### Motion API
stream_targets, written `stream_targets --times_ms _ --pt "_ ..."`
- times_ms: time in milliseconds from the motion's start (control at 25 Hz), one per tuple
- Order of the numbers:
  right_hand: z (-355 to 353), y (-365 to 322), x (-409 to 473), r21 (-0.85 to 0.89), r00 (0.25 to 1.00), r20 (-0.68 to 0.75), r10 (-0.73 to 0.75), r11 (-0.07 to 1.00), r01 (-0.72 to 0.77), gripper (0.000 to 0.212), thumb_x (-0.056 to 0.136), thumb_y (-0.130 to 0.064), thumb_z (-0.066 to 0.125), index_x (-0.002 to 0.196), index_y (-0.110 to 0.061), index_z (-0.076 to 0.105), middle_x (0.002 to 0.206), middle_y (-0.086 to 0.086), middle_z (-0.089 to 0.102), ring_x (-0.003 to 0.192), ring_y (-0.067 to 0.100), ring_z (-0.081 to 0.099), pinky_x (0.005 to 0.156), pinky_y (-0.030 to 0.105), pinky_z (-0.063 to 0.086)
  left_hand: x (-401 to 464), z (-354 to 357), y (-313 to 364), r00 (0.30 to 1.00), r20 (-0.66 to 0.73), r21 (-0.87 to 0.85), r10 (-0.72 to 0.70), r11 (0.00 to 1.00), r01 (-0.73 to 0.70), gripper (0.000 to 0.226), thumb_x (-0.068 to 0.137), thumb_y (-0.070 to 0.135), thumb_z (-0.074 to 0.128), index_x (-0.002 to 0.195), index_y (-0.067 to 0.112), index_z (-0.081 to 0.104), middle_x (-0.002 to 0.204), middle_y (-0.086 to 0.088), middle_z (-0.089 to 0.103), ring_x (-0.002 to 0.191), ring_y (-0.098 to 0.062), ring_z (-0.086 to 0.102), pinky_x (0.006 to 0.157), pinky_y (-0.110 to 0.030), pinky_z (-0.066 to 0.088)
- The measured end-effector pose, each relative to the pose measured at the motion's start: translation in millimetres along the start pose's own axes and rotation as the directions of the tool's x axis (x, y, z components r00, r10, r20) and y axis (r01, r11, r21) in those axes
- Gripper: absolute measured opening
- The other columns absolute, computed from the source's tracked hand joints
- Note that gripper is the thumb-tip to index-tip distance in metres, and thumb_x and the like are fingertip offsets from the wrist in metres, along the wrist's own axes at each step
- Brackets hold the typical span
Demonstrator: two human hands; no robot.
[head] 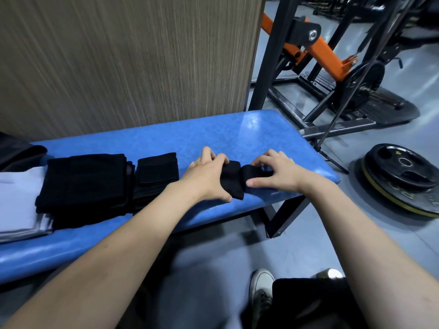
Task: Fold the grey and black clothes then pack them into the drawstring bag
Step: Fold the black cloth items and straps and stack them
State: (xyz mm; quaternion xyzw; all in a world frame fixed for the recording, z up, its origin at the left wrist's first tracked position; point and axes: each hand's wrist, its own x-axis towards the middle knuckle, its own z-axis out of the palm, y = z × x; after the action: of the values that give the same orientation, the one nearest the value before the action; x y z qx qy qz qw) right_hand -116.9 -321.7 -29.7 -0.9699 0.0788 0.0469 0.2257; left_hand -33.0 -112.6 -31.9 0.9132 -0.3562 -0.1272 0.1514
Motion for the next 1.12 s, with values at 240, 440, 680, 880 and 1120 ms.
stream_targets --times_ms 240,440,680,880,1120 --pt "13.5 -9.1 9.2 -0.151 0.999 -0.052 -0.016 0.988 0.008 0.037 0.085 -0.054 0.066 0.112 -0.029 0.060 0.110 -0.003 0.046 0.108 0.019 0.036 0.099 0.035 0.030 -4.6 -8.1 1.3 0.997 -0.067 -0.229 0.050 0.971 -0.064 0.090 0.063 0.029 0.088 0.136 0.034 0.035 0.136 0.008 0.016 0.104 -0.016 0.055 0.077 -0.029 0.050" --pt "20.6 -17.4 12.1 -0.163 0.994 -0.087 -0.060 0.986 0.045 0.039 0.086 -0.048 0.066 0.117 -0.025 0.060 0.110 -0.001 0.046 0.099 0.019 0.033 0.094 0.037 0.033 -7.5 -4.4 17.3 0.960 -0.204 -0.349 0.193 0.902 -0.256 0.087 0.071 0.014 0.084 0.139 0.038 0.036 0.147 0.010 0.012 0.098 -0.006 0.057 0.090 -0.033 0.054" --pt "15.6 -17.9 8.6 -0.159 0.996 -0.044 -0.081 0.985 0.073 0.055 0.077 -0.050 0.073 0.125 -0.027 0.057 0.111 -0.003 0.045 0.099 0.018 0.035 0.094 0.036 0.034 -4.0 5.1 16.2 0.954 -0.150 -0.297 0.260 0.908 -0.295 0.076 0.069 0.027 0.086 0.131 0.033 0.044 0.125 0.016 0.035 0.101 -0.005 0.055 0.089 -0.029 0.050" --pt "2.1 -9.4 2.5 -0.232 0.996 0.083 0.033 0.973 -0.013 0.071 0.055 -0.061 0.086 0.102 -0.026 0.045 0.108 -0.004 0.039 0.103 0.018 0.035 0.093 0.035 0.033 -2.0 15.0 8.9 0.964 -0.036 -0.125 0.262 0.956 -0.264 0.059 0.077 0.039 0.079 0.129 0.033 0.051 0.123 0.014 0.045 0.115 -0.012 0.047 0.096 -0.034 0.045" --pt "3.2 -5.4 2.9 -0.341 0.996 0.065 0.068 0.939 -0.042 0.056 0.064 -0.045 0.081 0.099 -0.029 0.041 0.108 -0.003 0.039 0.107 0.021 0.040 0.087 0.033 0.031 -2.1 18.4 15.6 0.973 -0.042 0.086 0.225 0.971 -0.221 0.062 0.075 0.055 0.075 0.129 0.033 0.054 0.123 0.014 0.042 0.113 -0.014 0.041 0.090 -0.030 0.039"
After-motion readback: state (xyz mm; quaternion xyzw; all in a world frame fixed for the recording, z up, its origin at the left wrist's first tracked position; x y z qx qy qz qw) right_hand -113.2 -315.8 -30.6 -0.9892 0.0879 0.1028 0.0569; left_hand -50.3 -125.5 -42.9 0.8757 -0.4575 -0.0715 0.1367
